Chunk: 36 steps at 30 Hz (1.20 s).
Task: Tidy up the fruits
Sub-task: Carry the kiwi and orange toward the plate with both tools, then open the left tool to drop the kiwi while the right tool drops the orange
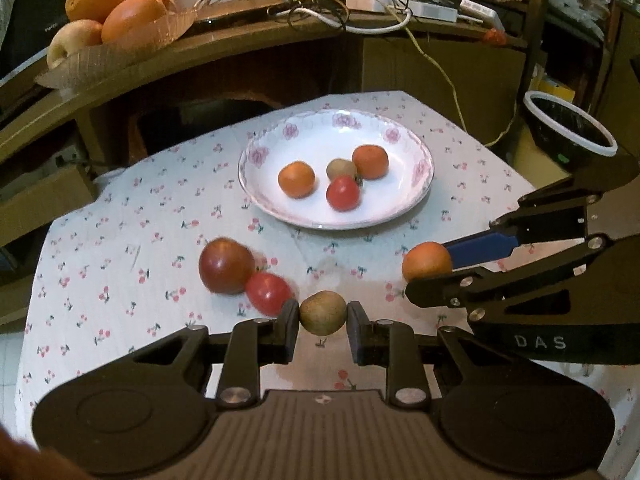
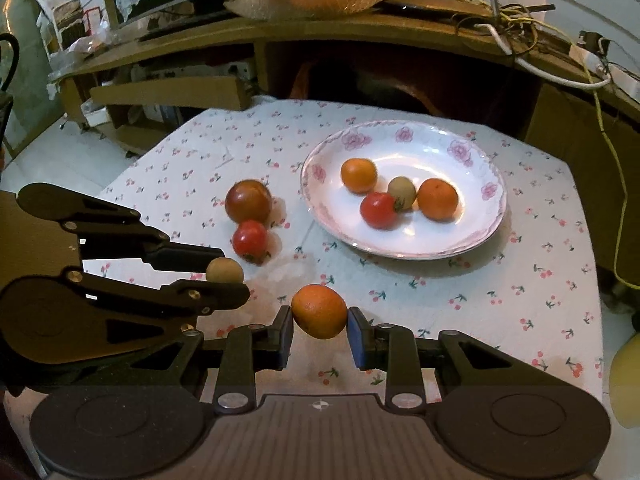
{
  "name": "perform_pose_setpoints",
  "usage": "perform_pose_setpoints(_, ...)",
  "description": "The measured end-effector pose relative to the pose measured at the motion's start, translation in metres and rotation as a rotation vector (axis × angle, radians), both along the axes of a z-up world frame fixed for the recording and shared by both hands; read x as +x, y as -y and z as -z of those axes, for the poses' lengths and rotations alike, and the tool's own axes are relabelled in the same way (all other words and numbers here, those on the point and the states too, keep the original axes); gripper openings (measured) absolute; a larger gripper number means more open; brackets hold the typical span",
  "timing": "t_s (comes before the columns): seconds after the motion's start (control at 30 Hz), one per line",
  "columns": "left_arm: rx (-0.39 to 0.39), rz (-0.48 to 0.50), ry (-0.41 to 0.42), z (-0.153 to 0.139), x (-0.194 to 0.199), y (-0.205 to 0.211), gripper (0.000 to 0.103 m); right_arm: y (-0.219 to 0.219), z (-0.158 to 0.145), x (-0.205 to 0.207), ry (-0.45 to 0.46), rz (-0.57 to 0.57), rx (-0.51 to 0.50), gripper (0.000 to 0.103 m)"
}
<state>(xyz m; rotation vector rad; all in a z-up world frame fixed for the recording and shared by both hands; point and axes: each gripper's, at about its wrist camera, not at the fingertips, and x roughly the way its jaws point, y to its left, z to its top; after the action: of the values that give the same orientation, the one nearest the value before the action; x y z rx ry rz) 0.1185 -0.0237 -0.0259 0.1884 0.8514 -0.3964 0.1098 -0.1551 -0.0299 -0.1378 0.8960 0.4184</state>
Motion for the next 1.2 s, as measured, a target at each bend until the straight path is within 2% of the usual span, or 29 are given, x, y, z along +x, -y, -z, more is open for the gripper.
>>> perform_pose_setpoints(0.33, 0.004, 0.003, 0.042, -0.012, 0.012, 0.013, 0.031, 0.011, -0.009, 0.006, 0.027, 0.052, 0.021, 0.029)
perform_pose_setpoints(0.6, 0.021, -0.009, 0.071, -0.017, 0.039, 0.025, 0.031, 0.021, -0.014, 0.022, 0.054, 0.112, 0.033, 0.030)
perform_pose_setpoints(0.83, 0.034, -0.015, 0.076, -0.013, 0.057, 0.034, 0.030, 0.028, -0.012, 0.043, 0.075, 0.154, 0.020, 0.031)
perform_pose_setpoints(1.2, 0.049, -0.029, 0.060, 0.001, 0.083, 0.036, 0.030, 0.028, -0.001, 0.071, 0.070, 0.160, -0.011, 0.031)
